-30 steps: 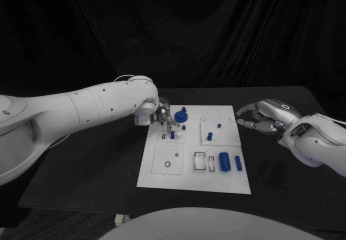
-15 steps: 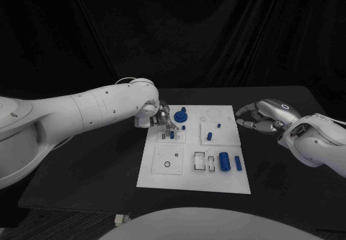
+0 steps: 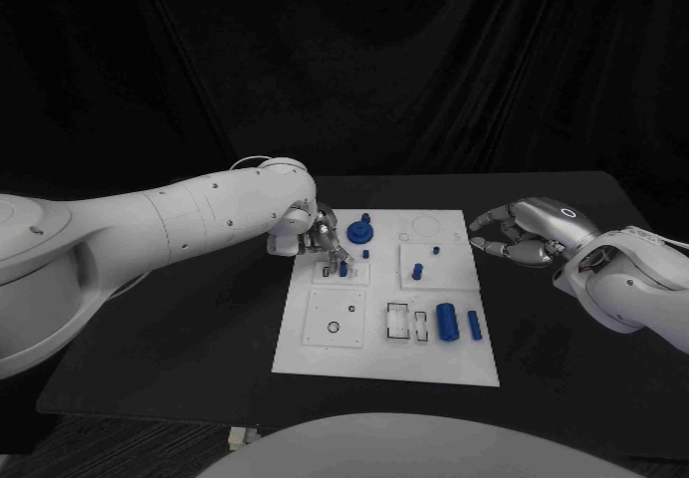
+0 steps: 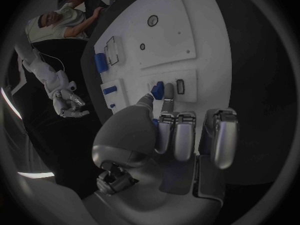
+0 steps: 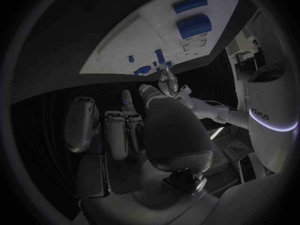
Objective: Assemble the parts on the task board
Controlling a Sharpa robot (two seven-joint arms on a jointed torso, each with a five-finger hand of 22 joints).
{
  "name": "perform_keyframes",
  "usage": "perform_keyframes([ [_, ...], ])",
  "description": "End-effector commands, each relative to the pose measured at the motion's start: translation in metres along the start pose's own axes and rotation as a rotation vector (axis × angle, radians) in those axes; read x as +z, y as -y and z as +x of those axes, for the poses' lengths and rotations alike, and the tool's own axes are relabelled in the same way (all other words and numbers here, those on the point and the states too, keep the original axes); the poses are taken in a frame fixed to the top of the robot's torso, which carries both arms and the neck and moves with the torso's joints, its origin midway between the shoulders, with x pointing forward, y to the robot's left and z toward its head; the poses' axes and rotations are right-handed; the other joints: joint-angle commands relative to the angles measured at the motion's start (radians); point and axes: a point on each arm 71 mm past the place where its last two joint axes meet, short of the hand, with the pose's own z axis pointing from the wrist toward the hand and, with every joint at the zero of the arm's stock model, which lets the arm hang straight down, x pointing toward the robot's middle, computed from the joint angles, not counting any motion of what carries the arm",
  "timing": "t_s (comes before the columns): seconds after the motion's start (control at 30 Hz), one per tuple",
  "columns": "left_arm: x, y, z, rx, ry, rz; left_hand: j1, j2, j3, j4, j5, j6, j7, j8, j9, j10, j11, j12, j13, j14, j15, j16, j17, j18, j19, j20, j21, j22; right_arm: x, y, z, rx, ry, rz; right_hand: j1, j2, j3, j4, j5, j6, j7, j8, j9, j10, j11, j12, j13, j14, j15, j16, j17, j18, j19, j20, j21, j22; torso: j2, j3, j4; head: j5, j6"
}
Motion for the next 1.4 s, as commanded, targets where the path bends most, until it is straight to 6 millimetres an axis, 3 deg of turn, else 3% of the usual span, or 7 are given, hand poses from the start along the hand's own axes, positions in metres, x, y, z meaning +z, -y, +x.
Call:
perform_keyframes([
  [0.03, 0.0013, 0.0028, 0.0017, -0.002, -0.014, 0.019, 0.012, -0.002, 0.004, -0.011, 0.013, -0.01, 0.0, 0.005, 0.009, 0.102, -0.006, 0.003, 0.263, 0.106, -0.006, 0.003, 0.263, 0.009, 0.055, -0.004, -0.007, 0.234, -0.0005, 0.0006, 0.0005, 0.0, 0.001, 0.015, 0.008, -0.003, 0.006, 0.002, 0.003, 0.008, 0.002, -0.002, -0.001, 0.106, 0.006, 0.003, 0.263, 0.098, 0.004, -0.006, 0.239, 0.007, -0.004, -0.003, -0.002, 0.168, -0.001, 0.0, 0.0002, 0.0, 0.0],
  [0.47, 0.0039, 0.0058, 0.0018, -0.007, -0.008, 0.038, 0.03, -0.025, 0.107, -0.077, 0.087, -0.037, -0.003, 0.018, 0.056, 0.102, -0.009, 0.003, 0.263, 0.106, -0.008, 0.003, 0.263, 0.009, 0.052, -0.006, -0.011, 0.232, -0.0001, 0.0006, 0.0009, 0.0, -0.003, 0.018, 0.014, -0.003, 0.011, -0.002, 0.006, 0.011, 0.001, -0.001, -0.002, 0.106, 0.006, 0.003, 0.263, 0.097, 0.004, -0.007, 0.238, 0.007, -0.004, -0.003, -0.005, 0.167, -0.001, 0.0002, 0.0003, -0.006, 0.0],
  [0.97, 0.009, 0.007, 0.0059, -0.006, -0.024, 0.044, 0.014, -0.043, 0.161, -0.098, 0.1, -0.03, -0.006, 0.029, 0.074, 0.102, -0.011, 0.003, 0.263, 0.106, -0.009, 0.003, 0.263, 0.009, 0.053, -0.007, -0.01, 0.233, 0.0009, 0.001, 0.0021, 0.0, -0.016, 0.027, 0.024, -0.002, 0.019, -0.01, 0.01, 0.019, 0.001, 0.003, -0.002, 0.106, 0.005, 0.003, 0.263, 0.097, 0.003, -0.008, 0.237, 0.008, -0.005, -0.004, -0.009, 0.166, -0.001, 0.0005, 0.0001, -0.004, 0.0],
  [1.2, 0.0089, 0.0044, 0.0061, -0.014, -0.014, 0.039, -0.017, -0.083, 0.283, -0.155, 0.111, -0.023, -0.013, 0.046, 0.105, 0.102, -0.018, 0.003, 0.263, 0.106, -0.016, 0.003, 0.263, 0.009, 0.054, -0.014, -0.009, 0.233, 0.0012, 0.0012, 0.0026, 0.0, -0.021, 0.031, 0.025, -0.002, 0.021, -0.012, 0.01, 0.021, 0.0, 0.004, -0.002, 0.106, 0.005, 0.003, 0.263, 0.097, 0.003, -0.008, 0.236, 0.008, -0.005, -0.004, -0.01, 0.166, -0.001, 0.0001, 0.0001, -0.003, 0.0],
  [1.4, 0.0072, 0.0021, 0.0076, -0.022, -0.001, 0.042, -0.07, -0.119, 0.401, -0.209, 0.159, -0.028, -0.013, 0.063, 0.138, 0.102, -0.019, 0.003, 0.263, 0.106, -0.017, 0.003, 0.263, 0.009, 0.054, -0.015, -0.009, 0.233, 0.001, 0.0018, 0.0027, 0.0, -0.023, 0.035, 0.027, -0.001, 0.022, -0.013, 0.011, 0.023, 0.0, 0.004, -0.002, 0.106, 0.005, 0.003, 0.263, 0.097, 0.003, -0.01, 0.235, 0.009, -0.006, -0.004, -0.013, 0.165, -0.001, 0.0004, 0.0005, -0.004, 0.0],
])
